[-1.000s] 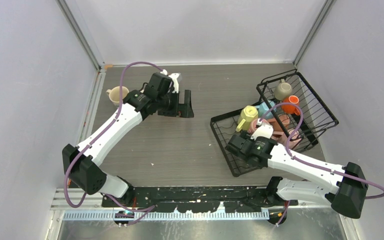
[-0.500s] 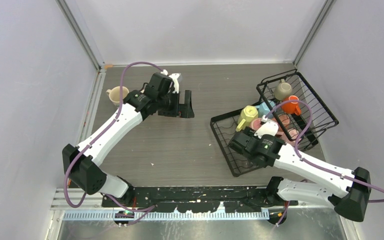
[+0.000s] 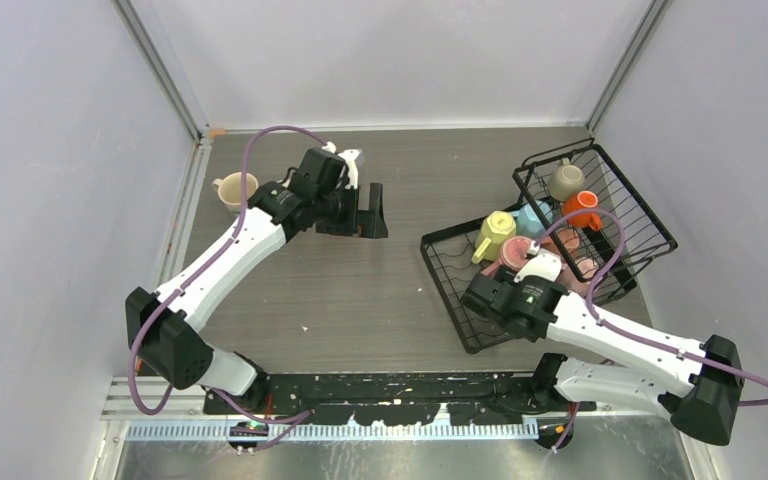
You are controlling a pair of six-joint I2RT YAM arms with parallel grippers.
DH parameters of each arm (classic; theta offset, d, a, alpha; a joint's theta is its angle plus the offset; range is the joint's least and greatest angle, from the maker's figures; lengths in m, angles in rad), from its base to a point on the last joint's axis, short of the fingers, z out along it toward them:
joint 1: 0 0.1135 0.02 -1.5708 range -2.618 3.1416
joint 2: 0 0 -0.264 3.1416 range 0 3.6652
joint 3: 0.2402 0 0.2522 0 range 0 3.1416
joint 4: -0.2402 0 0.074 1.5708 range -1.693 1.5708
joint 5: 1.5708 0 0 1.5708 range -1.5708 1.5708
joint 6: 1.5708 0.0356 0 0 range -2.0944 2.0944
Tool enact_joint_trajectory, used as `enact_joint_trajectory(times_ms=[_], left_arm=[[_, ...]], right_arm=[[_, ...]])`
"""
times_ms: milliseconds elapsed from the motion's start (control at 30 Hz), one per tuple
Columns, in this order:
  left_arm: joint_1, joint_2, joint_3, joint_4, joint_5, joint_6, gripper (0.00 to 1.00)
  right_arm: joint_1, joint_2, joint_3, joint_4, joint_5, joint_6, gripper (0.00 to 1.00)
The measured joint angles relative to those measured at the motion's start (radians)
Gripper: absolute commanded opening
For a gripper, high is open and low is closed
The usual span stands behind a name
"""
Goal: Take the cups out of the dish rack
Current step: Unload the cup from the dish rack.
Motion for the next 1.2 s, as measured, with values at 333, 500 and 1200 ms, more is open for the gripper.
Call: enact_joint_trajectory(times_ms=[333, 500, 1200], left_arm=[[0.000, -0.002, -0.012, 0.000, 0.000, 0.000, 1.00], [0.000, -0.004, -0.018, 0.002, 0.000, 0.000, 1.00], [0.000, -0.004, -0.026, 0.003, 0.008, 0.000, 1.00]], right_arm=[[0.000, 0.043, -0.050, 0.028, -0.003, 0.042, 0.67], [0.000, 0.061, -0.071, 0.039, 0.005, 0.076, 0.66], [0.000, 0.219, -0.082, 0.048, 0.078, 0.205, 0.55]])
